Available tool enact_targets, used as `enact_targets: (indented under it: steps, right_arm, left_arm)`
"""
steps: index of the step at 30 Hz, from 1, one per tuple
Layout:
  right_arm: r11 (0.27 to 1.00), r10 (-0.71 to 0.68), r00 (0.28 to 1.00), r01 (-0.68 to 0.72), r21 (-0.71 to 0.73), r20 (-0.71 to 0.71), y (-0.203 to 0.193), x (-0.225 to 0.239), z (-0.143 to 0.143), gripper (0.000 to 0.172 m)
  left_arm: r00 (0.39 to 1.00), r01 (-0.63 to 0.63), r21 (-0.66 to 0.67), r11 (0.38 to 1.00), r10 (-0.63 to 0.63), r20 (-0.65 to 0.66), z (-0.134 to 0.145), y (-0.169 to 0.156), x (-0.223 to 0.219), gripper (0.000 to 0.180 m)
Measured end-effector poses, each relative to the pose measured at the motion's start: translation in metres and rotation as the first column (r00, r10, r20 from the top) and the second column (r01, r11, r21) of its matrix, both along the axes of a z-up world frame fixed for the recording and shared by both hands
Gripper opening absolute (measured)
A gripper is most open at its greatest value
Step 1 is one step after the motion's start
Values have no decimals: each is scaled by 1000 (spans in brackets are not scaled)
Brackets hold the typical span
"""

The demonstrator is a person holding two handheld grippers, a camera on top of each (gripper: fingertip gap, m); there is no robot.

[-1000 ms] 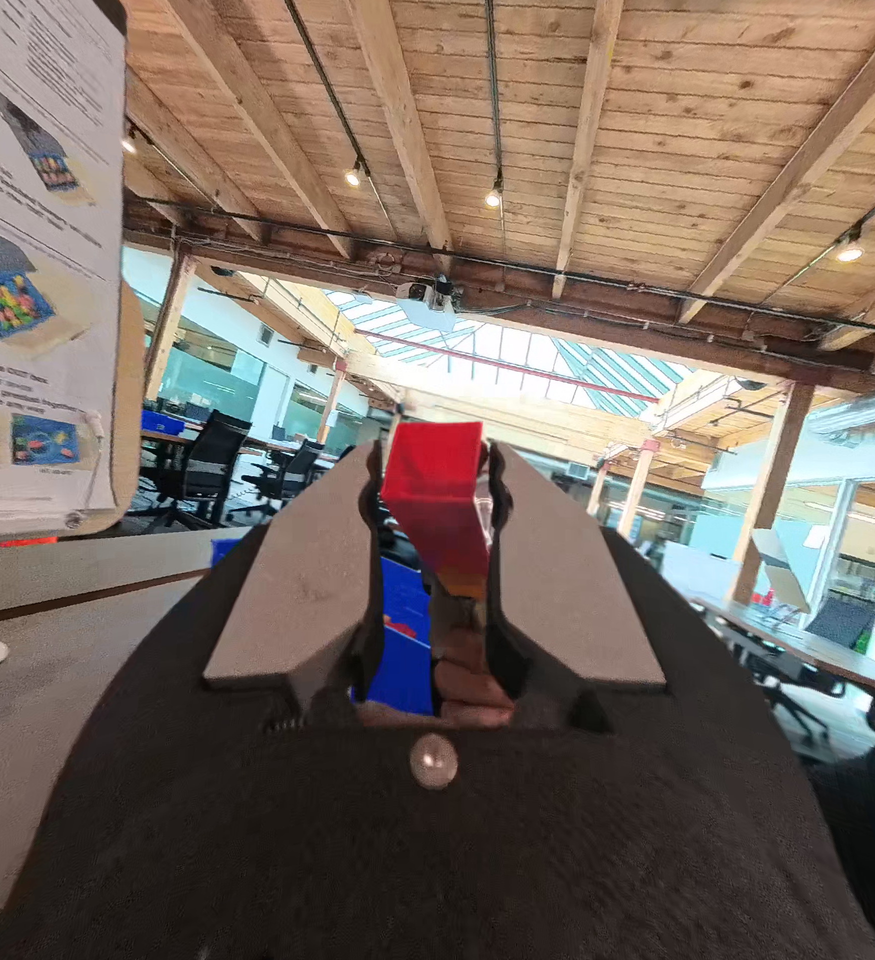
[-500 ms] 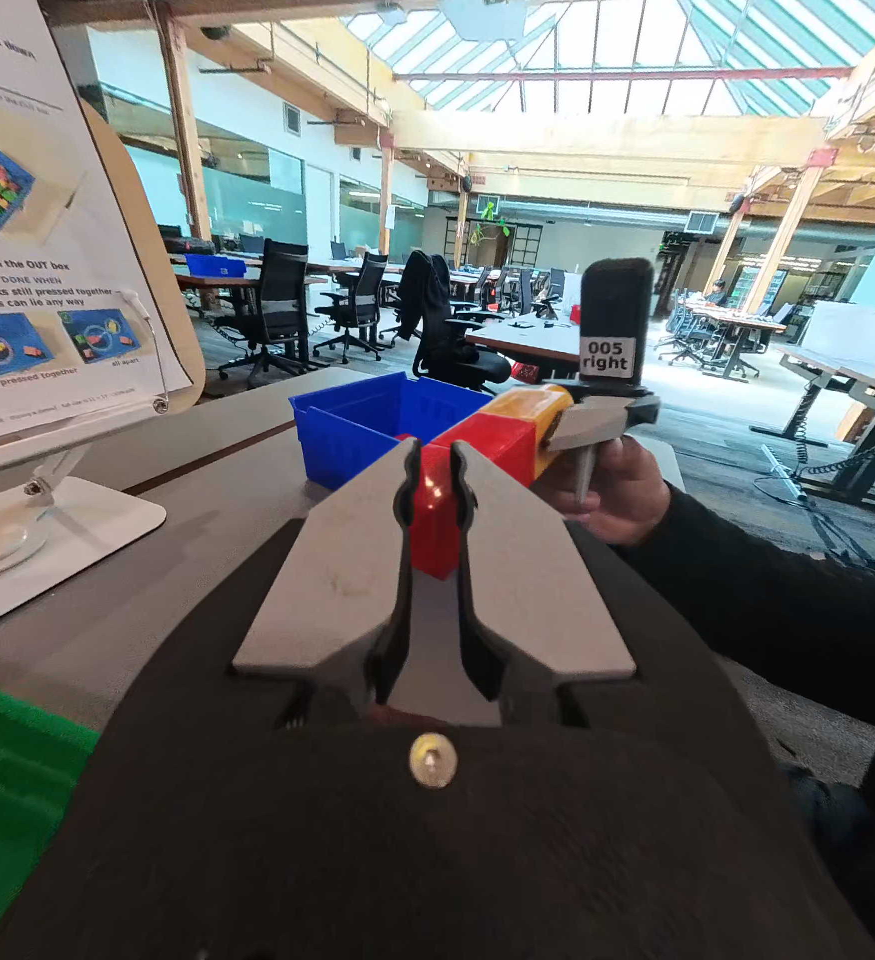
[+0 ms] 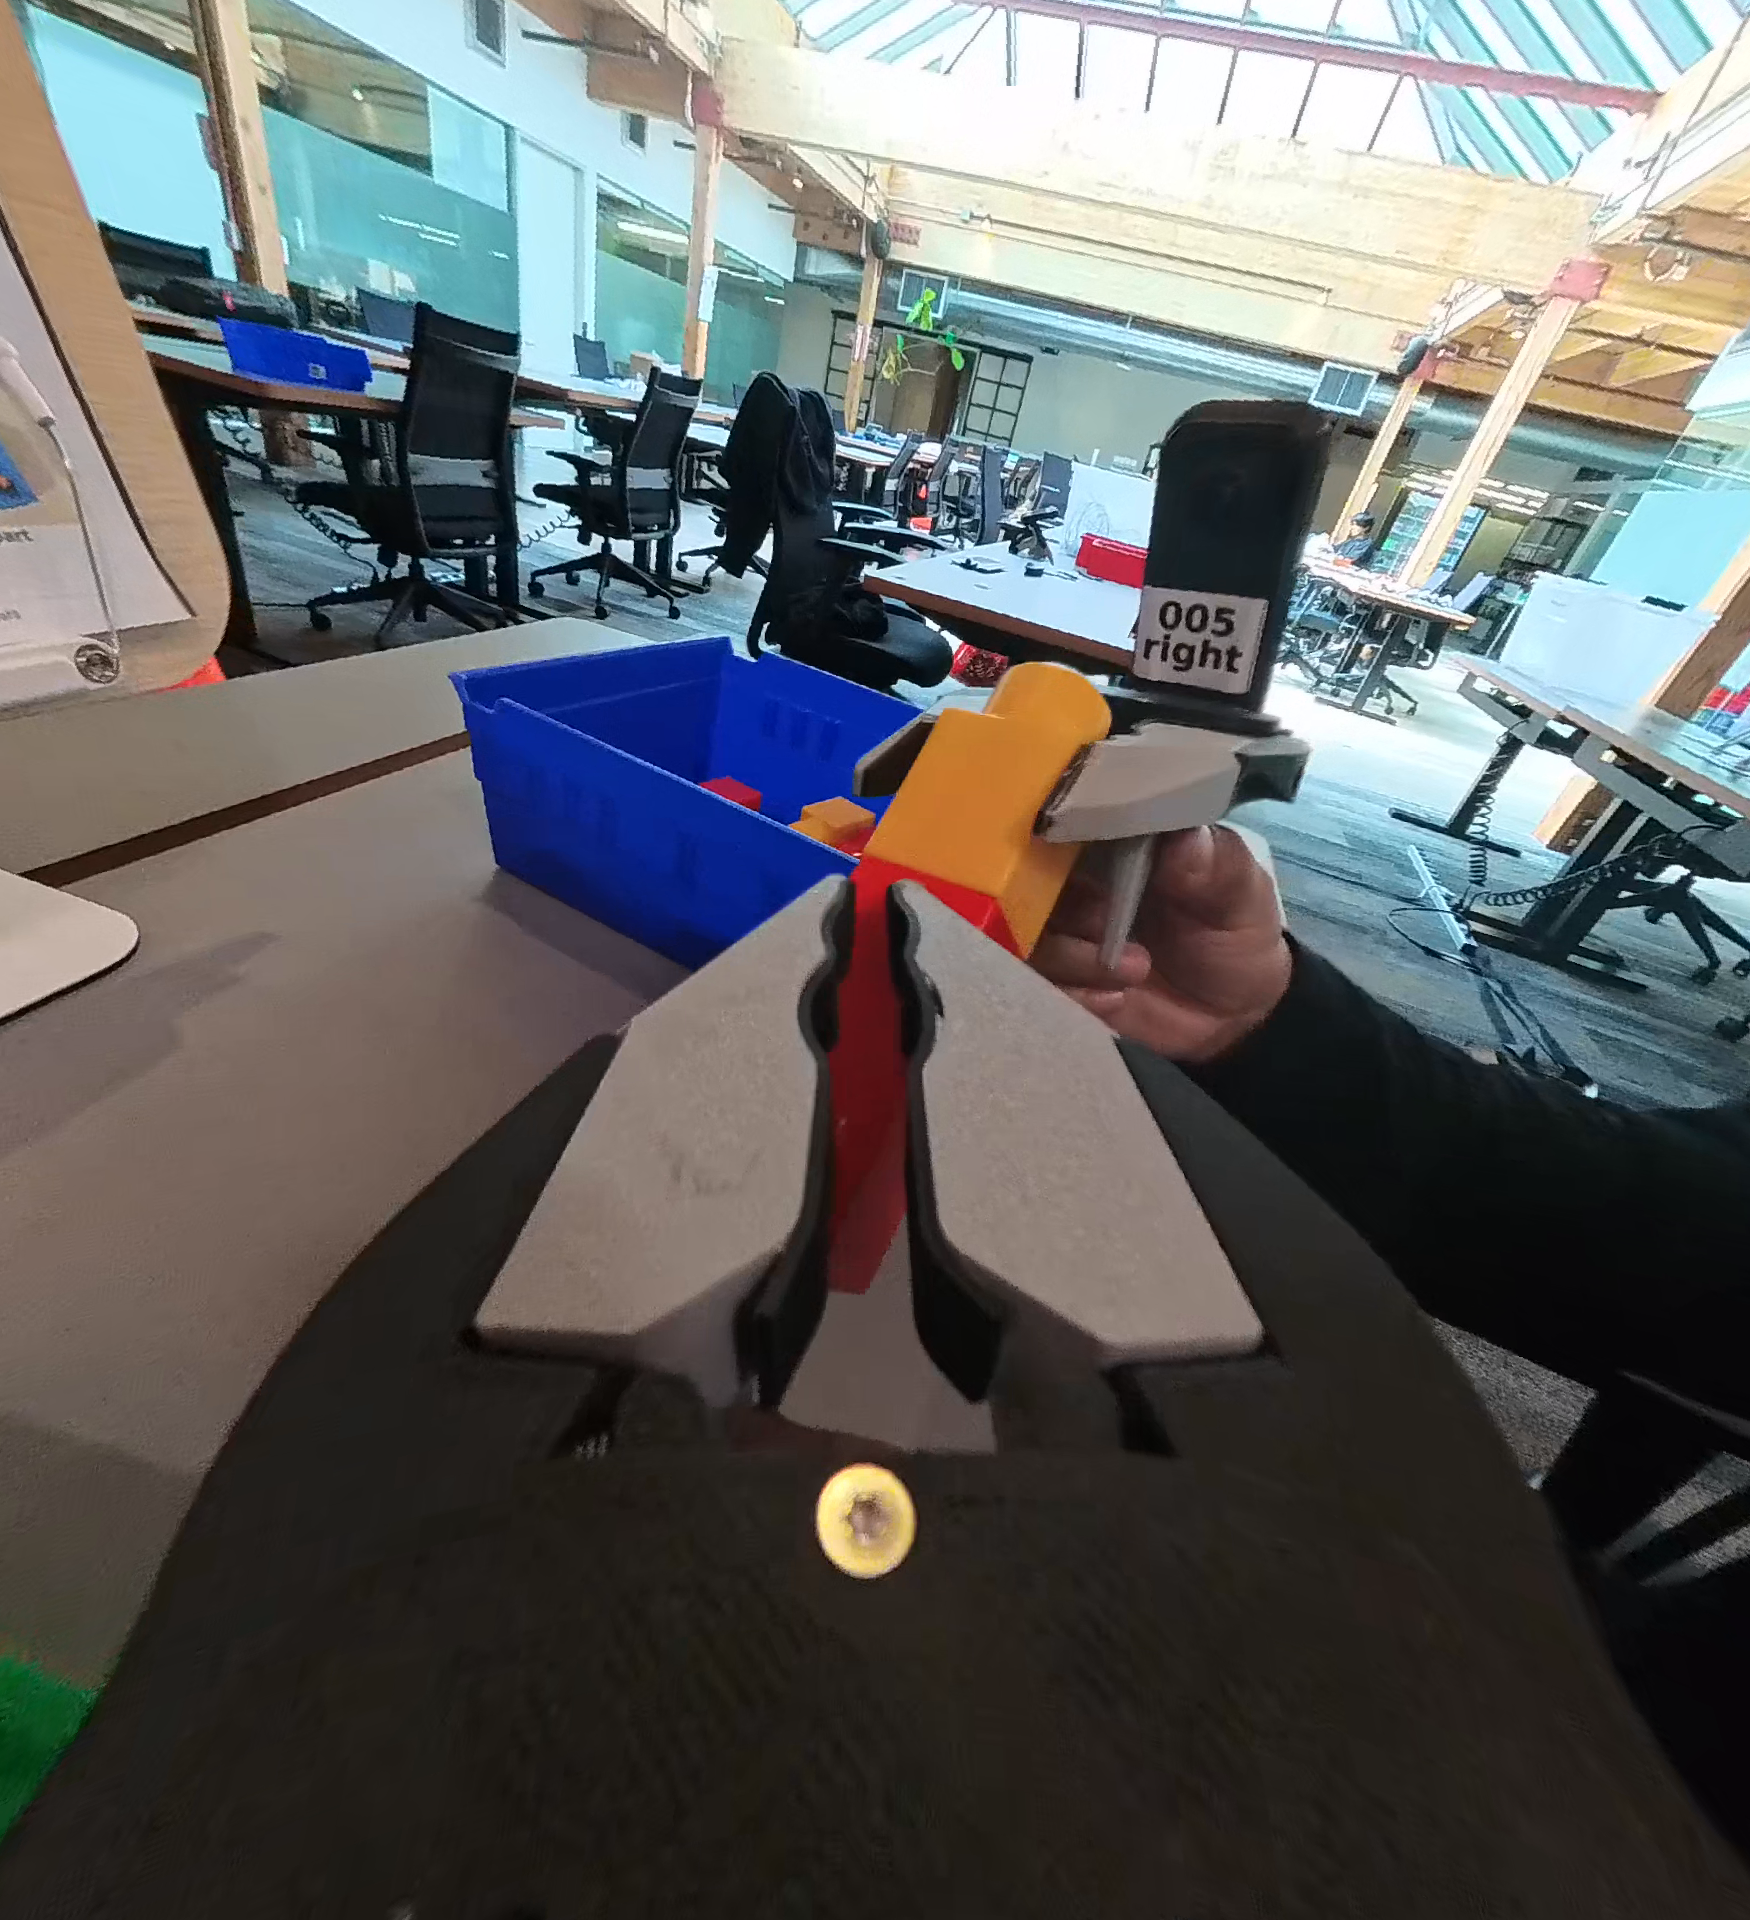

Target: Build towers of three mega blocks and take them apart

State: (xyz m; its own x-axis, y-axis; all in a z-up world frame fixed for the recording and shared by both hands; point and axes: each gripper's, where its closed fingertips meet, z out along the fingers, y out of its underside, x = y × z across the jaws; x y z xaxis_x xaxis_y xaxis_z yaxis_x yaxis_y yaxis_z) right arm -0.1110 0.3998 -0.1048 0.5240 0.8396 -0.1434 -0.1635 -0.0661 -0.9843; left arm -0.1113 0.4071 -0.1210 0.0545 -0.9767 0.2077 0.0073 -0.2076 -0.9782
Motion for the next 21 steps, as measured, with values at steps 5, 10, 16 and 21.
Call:
enact_targets:
  steps: [5,10,16,21]
  right_arm:
    - [1000,1,1000,-1,14,-4,-3,4,5,33]
    - [992,121,992,-120,-31,25,-19,6,2,33]
    - [974,225,970,-225,-14,90,-37,-14,-3,33]
    - [973,230,973,-230,-14,-24,-34,-16,8,33]
  left_arm:
    - [1000,30,44,999,-30,-9,6,-8,-5,21]
    - [976,177,77,981,-164,-146,-12,-30,-9,51]
    - [912,293,55,955,-262,-314,-52,-55,10,49]
    - [918,319,25,947,-303,-256,-50,-65,24,38]
